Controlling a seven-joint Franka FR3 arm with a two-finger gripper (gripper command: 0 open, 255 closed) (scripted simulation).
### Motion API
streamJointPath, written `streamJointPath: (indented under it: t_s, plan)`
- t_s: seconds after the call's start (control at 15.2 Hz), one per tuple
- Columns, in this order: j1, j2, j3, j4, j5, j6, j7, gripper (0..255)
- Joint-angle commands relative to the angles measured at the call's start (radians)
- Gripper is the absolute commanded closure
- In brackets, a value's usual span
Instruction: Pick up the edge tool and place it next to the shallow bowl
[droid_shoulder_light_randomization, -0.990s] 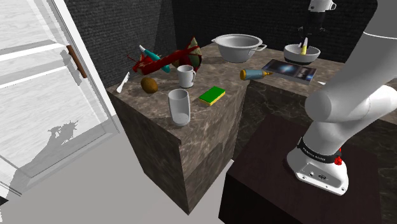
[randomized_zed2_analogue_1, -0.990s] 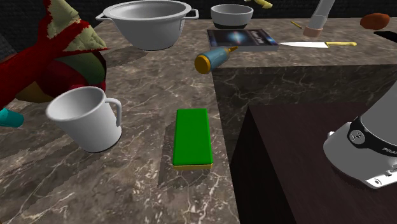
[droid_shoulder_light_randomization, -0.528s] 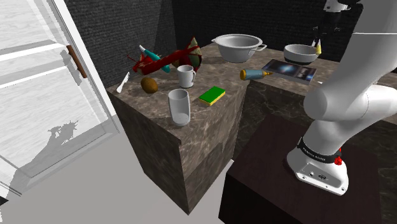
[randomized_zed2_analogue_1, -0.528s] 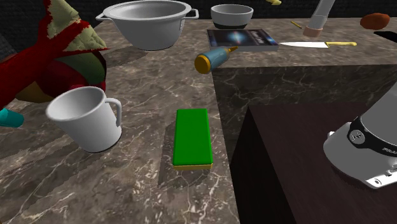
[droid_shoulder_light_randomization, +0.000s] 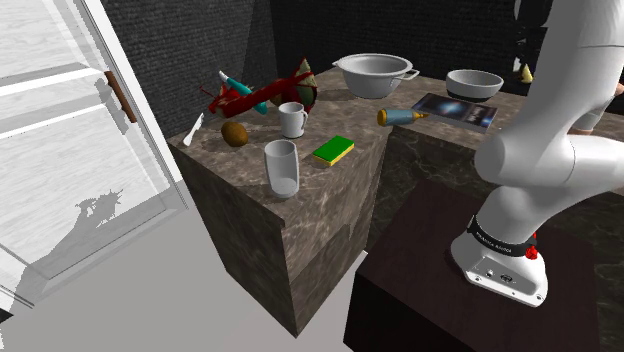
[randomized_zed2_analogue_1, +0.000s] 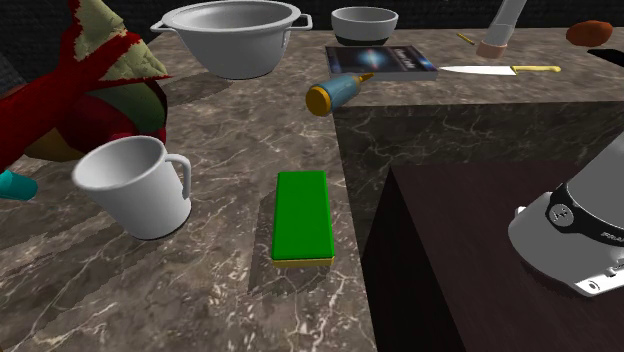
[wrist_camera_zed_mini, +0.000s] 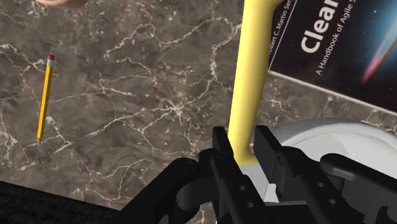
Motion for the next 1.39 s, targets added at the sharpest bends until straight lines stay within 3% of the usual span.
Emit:
streamJointPath:
  t_s: [0.0, 0.26, 0.33, 0.4, 0.59, 1.32]
  plan:
    - [-0.064, 0.097, 0.003, 0.143, 0.038, -0.052, -0.039, 255]
    - [-0.217, 0.305, 0.024, 0.491, 0.103, -0.188, -0.086, 255]
    - [-0.334, 0.481, 0.056, 0.825, 0.142, -0.328, -0.074, 255]
    - [-0.306, 0.434, 0.052, 0.719, 0.128, -0.274, -0.084, 255]
    - [-0.267, 0.382, 0.040, 0.576, 0.119, -0.191, -0.097, 255]
    - [-0.208, 0.334, 0.031, 0.329, 0.111, -0.004, -0.116, 255]
